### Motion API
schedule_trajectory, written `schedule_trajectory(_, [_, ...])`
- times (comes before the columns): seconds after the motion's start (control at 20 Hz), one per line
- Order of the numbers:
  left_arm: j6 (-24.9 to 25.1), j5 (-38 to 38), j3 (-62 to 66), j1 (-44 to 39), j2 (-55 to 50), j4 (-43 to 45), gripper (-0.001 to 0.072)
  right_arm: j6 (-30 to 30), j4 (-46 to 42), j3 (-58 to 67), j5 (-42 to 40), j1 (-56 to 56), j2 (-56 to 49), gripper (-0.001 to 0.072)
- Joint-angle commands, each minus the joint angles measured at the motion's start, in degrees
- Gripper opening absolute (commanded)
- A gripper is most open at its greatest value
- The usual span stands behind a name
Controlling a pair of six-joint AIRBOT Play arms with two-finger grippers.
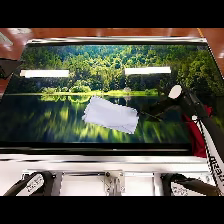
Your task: Fold the shirts.
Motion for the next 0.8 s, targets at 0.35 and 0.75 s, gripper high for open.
schedule_trajectory(0.35, [-0.04, 0.04, -0.02, -0.02, 0.02, 0.02, 0.0038, -9.44, 20.96, -6.45, -12.59, -1.46, -10.43, 0.0693])
schedule_trajectory(0.75, [-0.04, 0.79, -0.02, -0.02, 0.02, 0.02, 0.0038, -17.00, 27.43, -6.38, -14.01, -0.28, -12.04, 0.0059])
